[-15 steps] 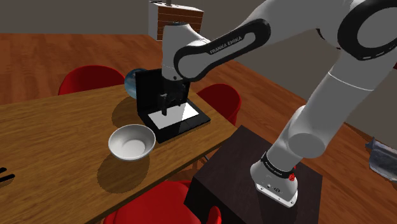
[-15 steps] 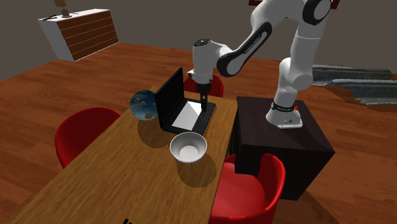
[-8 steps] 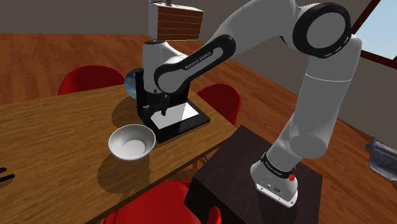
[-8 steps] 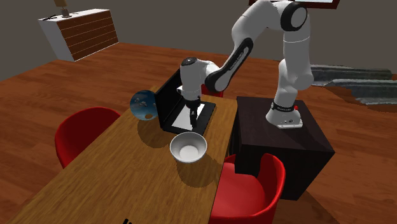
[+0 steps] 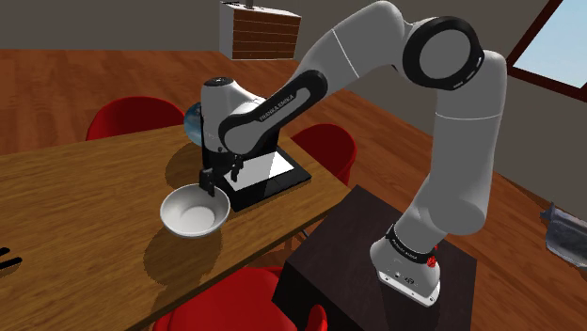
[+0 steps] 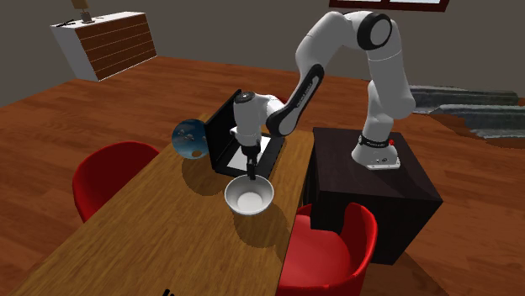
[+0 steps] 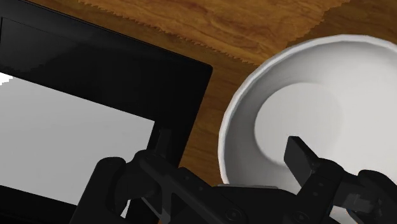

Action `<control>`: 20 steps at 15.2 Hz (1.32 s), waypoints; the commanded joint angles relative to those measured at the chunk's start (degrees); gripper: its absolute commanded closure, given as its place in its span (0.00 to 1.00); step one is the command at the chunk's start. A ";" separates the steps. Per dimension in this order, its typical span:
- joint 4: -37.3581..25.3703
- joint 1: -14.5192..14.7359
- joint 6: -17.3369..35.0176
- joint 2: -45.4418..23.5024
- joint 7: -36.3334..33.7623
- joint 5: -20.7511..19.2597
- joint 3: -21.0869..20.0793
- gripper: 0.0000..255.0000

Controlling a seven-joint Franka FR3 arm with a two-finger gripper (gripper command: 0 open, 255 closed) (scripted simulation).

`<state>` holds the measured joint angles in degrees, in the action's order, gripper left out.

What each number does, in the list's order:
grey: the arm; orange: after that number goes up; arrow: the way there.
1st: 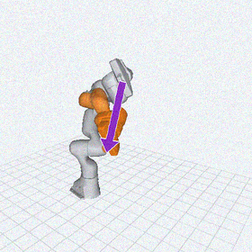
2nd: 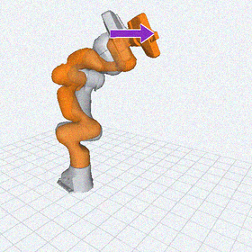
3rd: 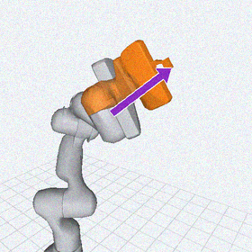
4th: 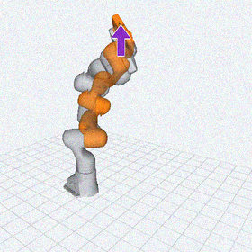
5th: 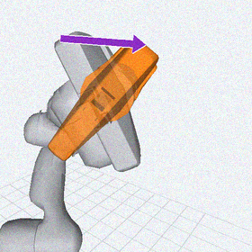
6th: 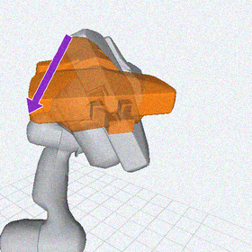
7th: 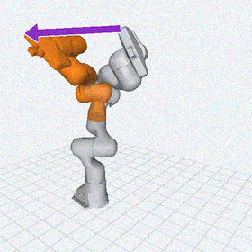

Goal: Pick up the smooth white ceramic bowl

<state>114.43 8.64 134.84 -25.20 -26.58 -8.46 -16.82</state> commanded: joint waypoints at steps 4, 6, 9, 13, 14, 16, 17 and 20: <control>-0.01 0.30 1.55 -1.58 -0.38 -0.63 0.38 1.00; -0.05 0.34 1.55 -1.62 -0.42 -0.64 0.38 1.00; -0.04 0.34 1.56 -1.63 -0.42 -0.64 0.39 1.00; 0.02 0.31 1.54 -1.55 -0.39 -0.62 0.38 1.00; 0.01 0.20 0.97 -0.97 -0.25 -0.39 0.23 1.00; -0.06 -0.01 -0.19 0.15 0.01 0.05 -0.05 1.00; -0.12 -0.11 -0.78 0.71 0.15 0.28 -0.19 1.00; -0.35 -0.39 -2.57 2.33 0.55 0.94 -0.56 1.00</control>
<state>114.16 8.37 132.85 -23.41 -26.19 -7.74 -17.27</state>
